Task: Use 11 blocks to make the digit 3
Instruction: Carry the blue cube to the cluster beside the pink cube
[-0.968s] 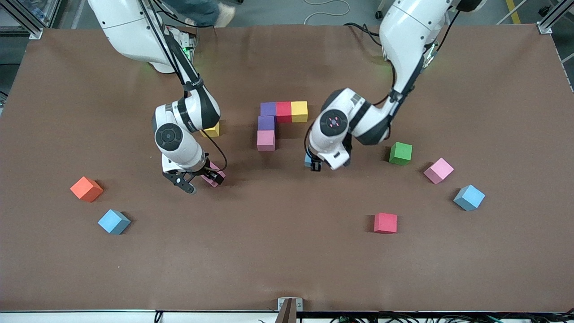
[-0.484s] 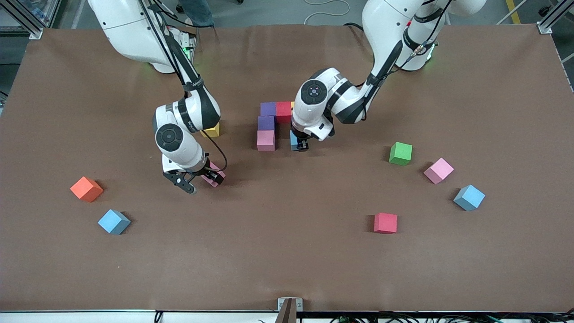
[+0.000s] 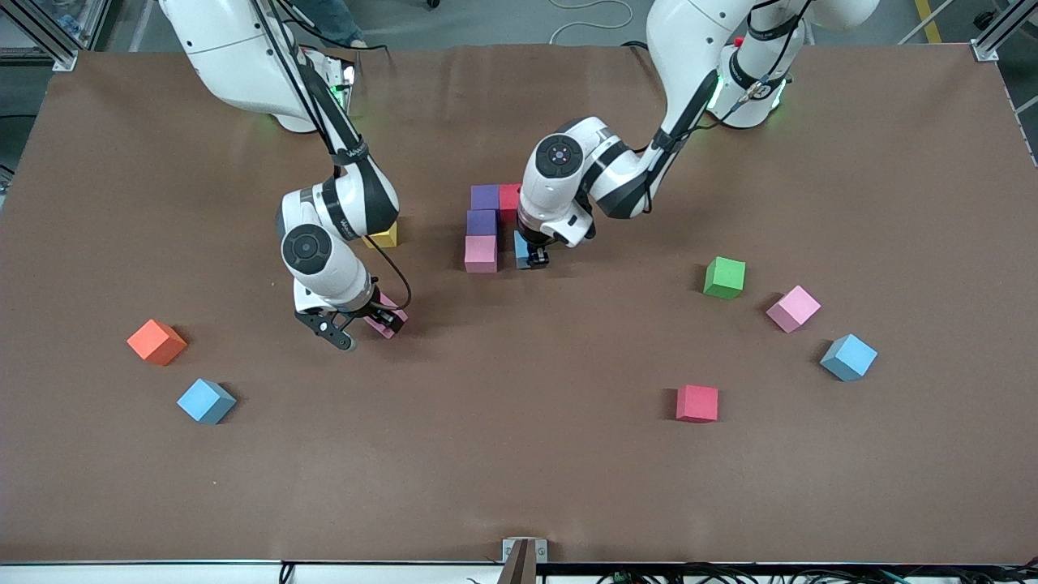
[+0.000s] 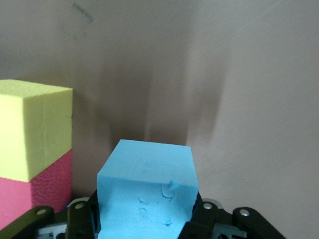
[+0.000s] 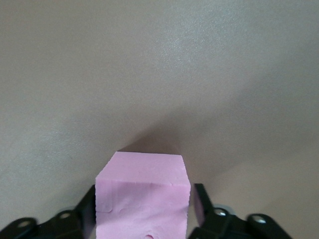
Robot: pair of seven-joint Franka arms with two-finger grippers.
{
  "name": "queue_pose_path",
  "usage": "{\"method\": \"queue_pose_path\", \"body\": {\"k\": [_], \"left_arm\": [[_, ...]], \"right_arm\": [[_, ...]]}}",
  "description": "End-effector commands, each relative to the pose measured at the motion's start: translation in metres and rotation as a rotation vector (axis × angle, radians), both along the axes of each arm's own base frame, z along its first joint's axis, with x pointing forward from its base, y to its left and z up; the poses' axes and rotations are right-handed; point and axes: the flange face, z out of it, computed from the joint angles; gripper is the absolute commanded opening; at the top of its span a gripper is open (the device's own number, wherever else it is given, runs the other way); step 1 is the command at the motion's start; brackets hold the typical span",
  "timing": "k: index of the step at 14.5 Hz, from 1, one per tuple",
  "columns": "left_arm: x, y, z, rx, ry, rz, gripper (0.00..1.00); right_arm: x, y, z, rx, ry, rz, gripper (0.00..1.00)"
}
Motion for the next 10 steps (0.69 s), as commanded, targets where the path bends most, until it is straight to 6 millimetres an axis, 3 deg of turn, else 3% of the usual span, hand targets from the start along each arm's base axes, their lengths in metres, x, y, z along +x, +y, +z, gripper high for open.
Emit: {"method": "queue_pose_path", "body": {"k": [1,3,4,5,6,10], "left_arm": [[0.0,-0.01,0.0,-0.007,-0.021,0.002,0.26],[0.001,-0.01,-0.001,-0.007,-0.021,0.003,0.26],[-0.001,-0.013,0.0,-0.009,-0.023,0.0,0.26],[0.001,-0.015,-0.002,-0.009,-0.024,-0.002,0.26],[0.002,-0.018,-0.002,-0.011,-0.03,-0.009,0.26],[0.013,-0.023,-0.006,-0.018,-0.042,-0.004,0.26]], "right_arm": [[0.003,0.003,-0.005,0.004,-0.002,-0.007,0.63],[0.003,0.003,-0.005,0.001,0.003,0.024,0.47],[0.002,0.003,-0.005,0.001,0.006,0.053,0.2],[0.001,0.006,-0.005,0.002,0.005,0.068,0.05],[-0.001,0.011,-0.005,0.003,0.004,0.078,0.0],[0.0,0.017,0.003,0.007,-0.003,0.086,0.0]]}}
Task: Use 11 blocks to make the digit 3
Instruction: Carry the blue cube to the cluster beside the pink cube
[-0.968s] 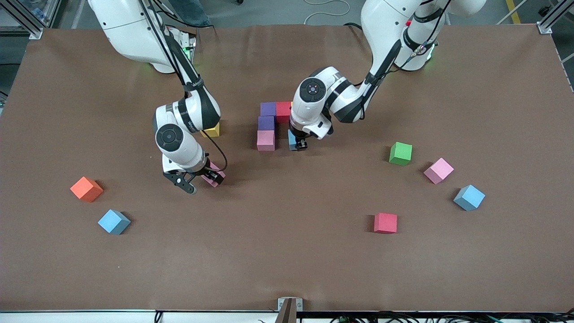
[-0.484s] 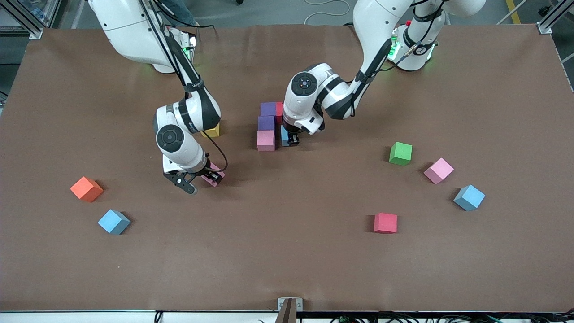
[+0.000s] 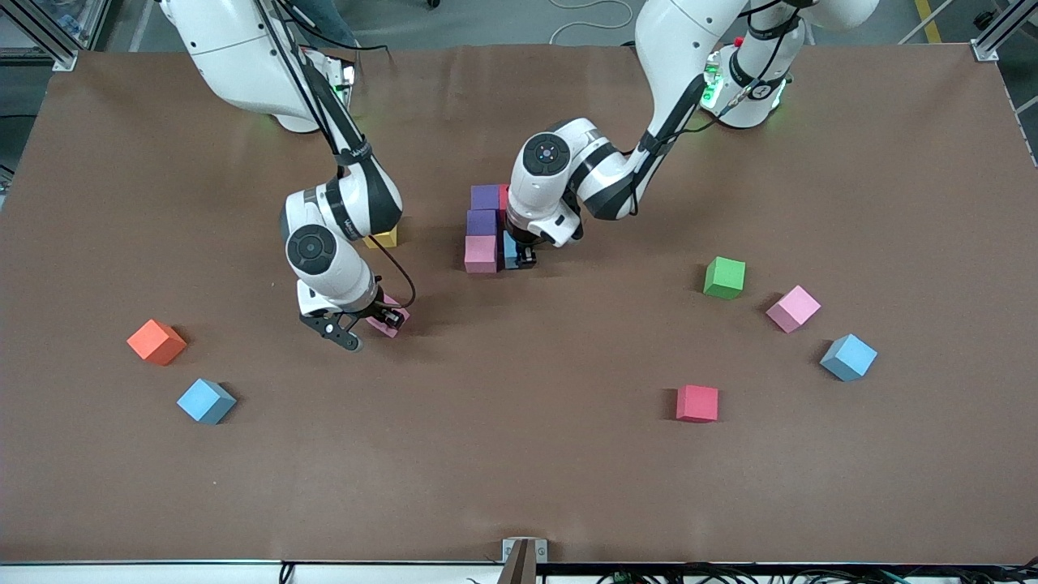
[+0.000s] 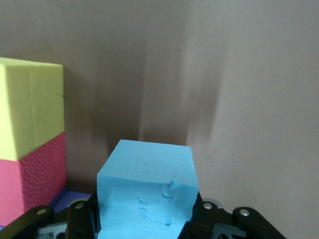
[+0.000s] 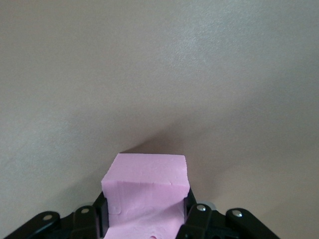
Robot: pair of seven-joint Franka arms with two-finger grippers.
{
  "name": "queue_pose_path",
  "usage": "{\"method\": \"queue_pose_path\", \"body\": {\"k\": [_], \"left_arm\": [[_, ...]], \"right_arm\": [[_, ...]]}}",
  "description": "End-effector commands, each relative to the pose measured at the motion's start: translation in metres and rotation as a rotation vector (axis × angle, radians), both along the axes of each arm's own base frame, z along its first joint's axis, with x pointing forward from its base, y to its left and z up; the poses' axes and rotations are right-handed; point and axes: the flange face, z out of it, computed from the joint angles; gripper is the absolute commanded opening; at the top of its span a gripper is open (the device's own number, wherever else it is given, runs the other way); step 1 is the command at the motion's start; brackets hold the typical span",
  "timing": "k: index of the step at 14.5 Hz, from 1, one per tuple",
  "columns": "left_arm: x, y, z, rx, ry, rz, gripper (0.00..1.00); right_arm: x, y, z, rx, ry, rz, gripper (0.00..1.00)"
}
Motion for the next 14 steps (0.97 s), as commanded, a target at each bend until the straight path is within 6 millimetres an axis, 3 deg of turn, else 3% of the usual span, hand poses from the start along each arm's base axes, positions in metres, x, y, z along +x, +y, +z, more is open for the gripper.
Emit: {"method": "queue_pose_path", "body": {"k": [1,5,14], "left_arm": [[0.008,-0.009,-0.002,-0.005,-0.023,0.01,0.27],[0.014,-0.013,0.003,-0.017,-0.032,0.012,0.27],[0.012,-0.013,-0.007,0.0,-0.026,0.001,0.3]], "right_arm": [[-0.001,0.013,0.005,0.008,-0.004,0.027,0.0],[-0.001,0.025,0.021,0.023,-0.028,0.051,0.0],[0.001,0.026,0.023,0.025,-0.034,0.071,0.0]]}}
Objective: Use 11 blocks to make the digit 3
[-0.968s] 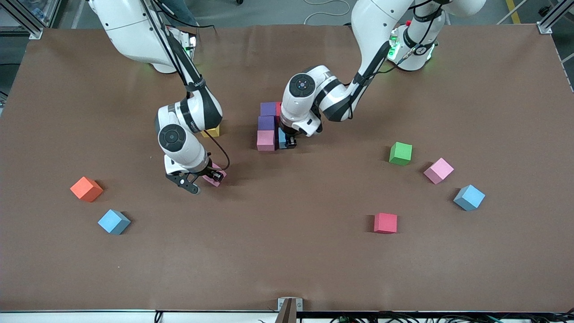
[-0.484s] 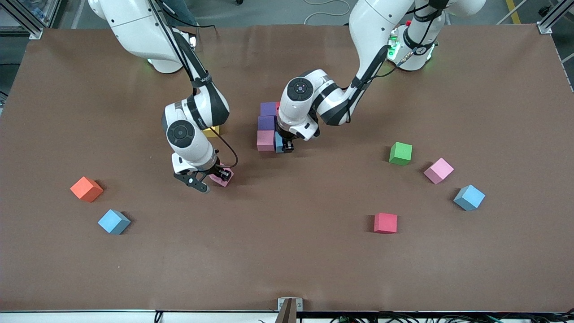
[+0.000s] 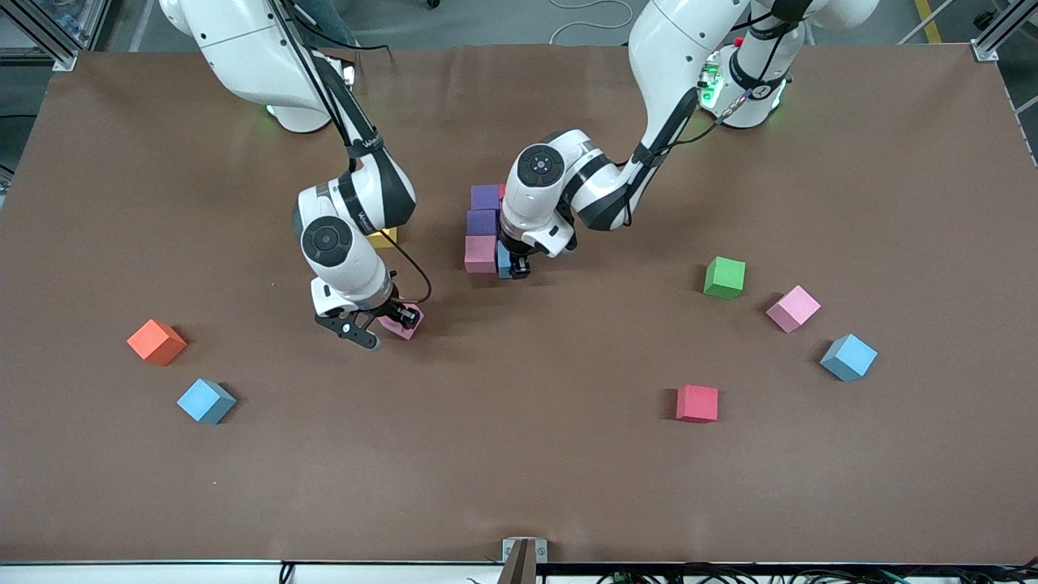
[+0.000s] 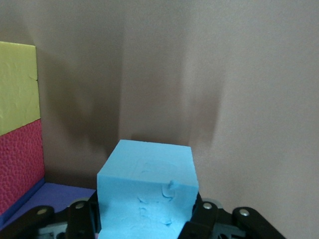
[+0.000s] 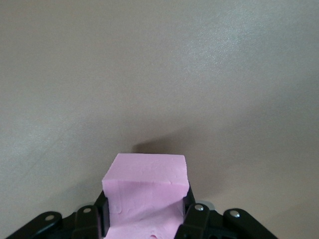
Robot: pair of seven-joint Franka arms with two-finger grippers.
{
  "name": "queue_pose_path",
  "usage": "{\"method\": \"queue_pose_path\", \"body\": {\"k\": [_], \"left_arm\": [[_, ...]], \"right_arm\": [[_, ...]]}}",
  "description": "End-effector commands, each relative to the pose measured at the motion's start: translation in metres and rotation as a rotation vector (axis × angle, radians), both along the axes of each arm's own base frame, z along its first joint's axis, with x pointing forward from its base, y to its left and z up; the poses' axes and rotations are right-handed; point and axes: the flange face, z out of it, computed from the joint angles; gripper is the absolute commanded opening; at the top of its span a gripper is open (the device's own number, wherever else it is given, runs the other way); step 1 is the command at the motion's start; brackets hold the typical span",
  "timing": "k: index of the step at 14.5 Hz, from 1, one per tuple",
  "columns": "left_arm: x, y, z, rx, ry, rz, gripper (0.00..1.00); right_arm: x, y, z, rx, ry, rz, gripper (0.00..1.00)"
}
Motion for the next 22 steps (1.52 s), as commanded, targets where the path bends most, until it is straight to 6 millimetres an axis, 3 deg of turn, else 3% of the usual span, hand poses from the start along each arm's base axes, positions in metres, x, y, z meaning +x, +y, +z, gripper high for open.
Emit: {"method": "queue_pose_path", "body": {"k": [1,3,4,5,10,13,19,22], "left_arm": [[-0.001,-0.004,-0.001,0.009,-0.013,0.0,0.36],[-0.002,-0.005,-0.004,0.013,-0.009,-0.002,0.55],[-0.008,-0.008,-0.004,0.016,-0.009,-0.013,0.74],[-0.012,-0.01,-0.005,0.03,-0.011,-0.031,1.0],[-0.011,-0.005,0.001,0.078,0.002,-0.055,1.0],[-0.008,-0.003,0.015,0.096,0.007,-0.057,1.0],[-0.001,0.007,0.094,0.121,-0.018,-0.129,1.0],[0.026,0.039,0.129,0.146,-0.021,-0.182,1.0]], "right_arm": [[-0.002,-0.002,0.007,0.006,0.003,0.009,0.0],[-0.002,-0.001,0.006,0.005,0.004,0.011,0.0],[-0.003,0.0,0.006,0.005,0.004,0.013,0.0],[-0.004,0.002,0.006,0.005,0.004,0.017,0.0],[-0.003,0.0,0.005,-0.011,-0.001,0.036,0.0],[-0.004,0.002,0.005,-0.011,0.0,0.039,0.01],[-0.011,0.05,0.024,-0.005,-0.051,0.244,0.01],[-0.017,0.081,0.033,0.003,-0.079,0.351,0.01]]}}
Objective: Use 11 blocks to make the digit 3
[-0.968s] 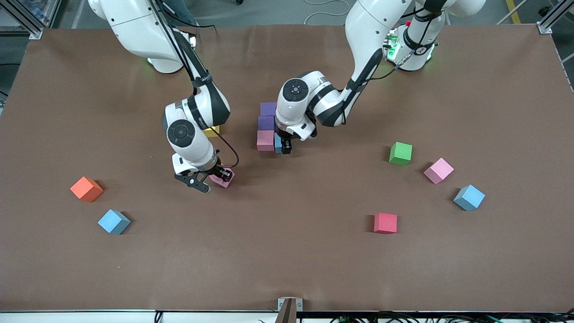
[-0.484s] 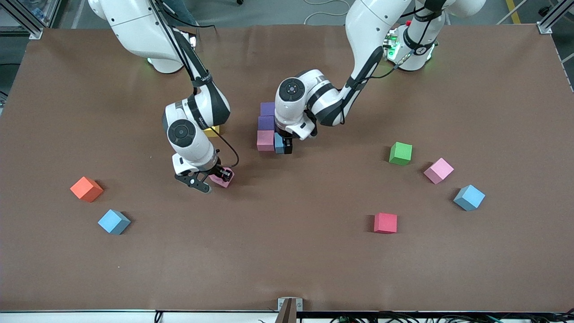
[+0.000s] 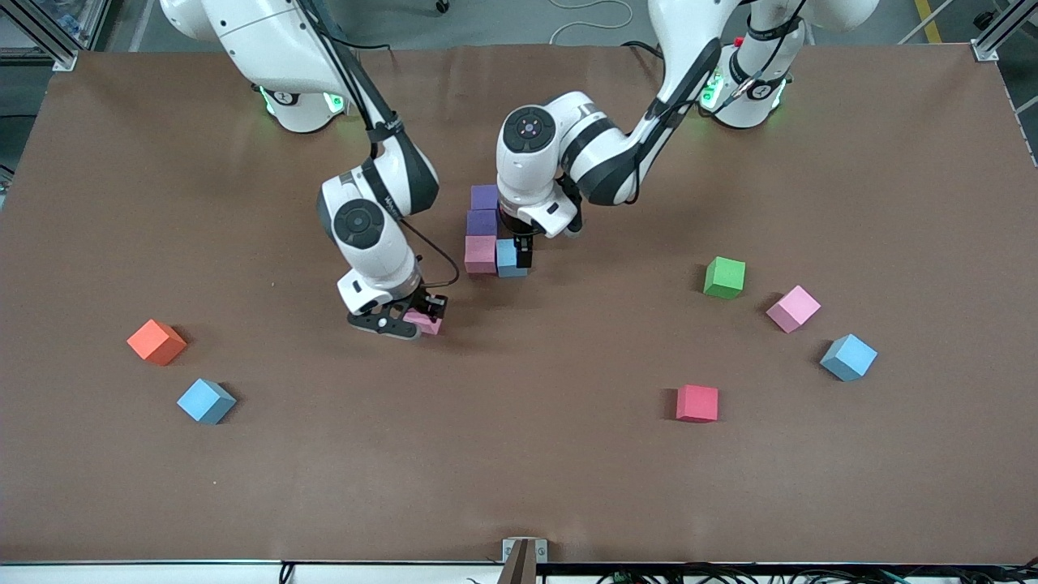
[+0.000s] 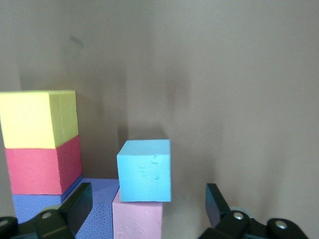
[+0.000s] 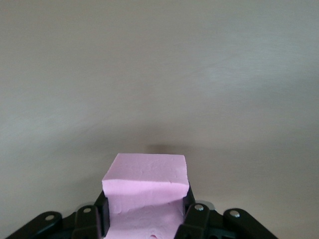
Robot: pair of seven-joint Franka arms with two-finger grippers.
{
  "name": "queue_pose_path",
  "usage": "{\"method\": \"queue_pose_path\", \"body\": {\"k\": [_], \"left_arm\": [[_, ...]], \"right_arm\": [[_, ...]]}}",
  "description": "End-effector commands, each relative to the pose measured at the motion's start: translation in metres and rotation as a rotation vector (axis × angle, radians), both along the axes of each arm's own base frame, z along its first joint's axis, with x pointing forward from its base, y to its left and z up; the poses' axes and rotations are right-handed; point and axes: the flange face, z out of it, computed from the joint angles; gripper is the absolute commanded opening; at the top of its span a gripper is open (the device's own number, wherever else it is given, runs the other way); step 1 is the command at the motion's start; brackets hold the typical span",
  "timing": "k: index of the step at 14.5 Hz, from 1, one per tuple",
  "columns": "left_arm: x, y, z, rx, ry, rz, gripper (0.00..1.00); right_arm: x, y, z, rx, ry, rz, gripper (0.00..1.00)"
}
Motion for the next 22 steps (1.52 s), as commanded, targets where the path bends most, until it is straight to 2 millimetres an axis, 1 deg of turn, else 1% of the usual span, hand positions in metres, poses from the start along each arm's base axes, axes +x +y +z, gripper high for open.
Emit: {"method": "queue_pose_path", "body": {"k": [1,2,4,5,6,7,8,10,11,12,13,14,15,16,17,19,20,22], "left_arm": [[0.027,0.038,0.03,0.043,0.001,-0.082,1.0],[0.043,0.053,0.036,0.054,0.007,-0.109,1.0],[0.092,0.091,0.061,0.069,-0.017,-0.164,1.0],[0.116,0.113,0.073,0.066,-0.024,-0.193,1.0],[0.141,0.144,0.08,0.064,-0.031,-0.228,1.0],[0.158,0.165,0.084,0.061,-0.039,-0.276,1.0],[0.176,0.188,0.082,0.058,-0.04,-0.328,1.0],[0.203,0.229,0.072,0.059,-0.033,-0.453,1.0],[0.21,0.243,0.067,0.061,-0.029,-0.527,1.0],[0.213,0.251,0.07,0.061,-0.034,-0.628,1.0],[0.222,0.264,0.08,0.05,-0.047,-0.725,1.0],[0.232,0.286,0.084,0.049,-0.034,-0.793,1.0],[0.238,0.294,0.08,0.043,-0.008,-0.877,1.0],[0.247,0.302,0.072,0.035,0.006,-0.984,1.0],[0.255,0.305,0.066,0.027,0.005,-1.07,1.0],[0.278,0.312,0.049,0.02,-0.019,-1.192,0.98],[0.291,0.324,0.043,0.021,-0.029,-1.22,0.97],[0.298,0.325,0.033,0.025,-0.059,-1.334,0.96]], "right_arm": [[-0.005,0.016,0.008,-0.011,-0.017,0.131,0.01],[-0.005,0.017,0.009,-0.013,-0.02,0.163,0.01],[-0.009,0.025,0.009,-0.013,-0.022,0.188,0.01],[-0.01,0.028,0.009,-0.012,-0.021,0.191,0.01],[-0.012,0.035,0.007,-0.02,-0.008,0.201,0.01],[-0.01,0.039,0.006,-0.037,0.024,0.207,0.01],[-0.009,0.051,0.007,-0.052,0.056,0.214,0.01],[-0.013,0.067,0.001,-0.069,0.092,0.224,0.01],[-0.013,0.068,0.0,-0.065,0.087,0.214,0.01],[-0.014,0.07,-0.003,-0.064,0.084,0.212,0.01],[-0.017,0.074,-0.006,-0.063,0.081,0.217,0.01],[-0.018,0.076,-0.007,-0.06,0.074,0.222,0.01],[-0.02,0.08,-0.01,-0.059,0.069,0.226,0.02],[-0.023,0.083,-0.013,-0.058,0.067,0.217,0.02],[-0.024,0.086,-0.018,-0.056,0.061,0.199,0.02],[-0.03,0.09,-0.029,-0.05,0.045,0.186,0.02],[-0.032,0.09,-0.031,-0.046,0.037,0.185,0.02],[-0.038,0.091,-0.037,-0.052,0.045,0.192,0.02]]}}
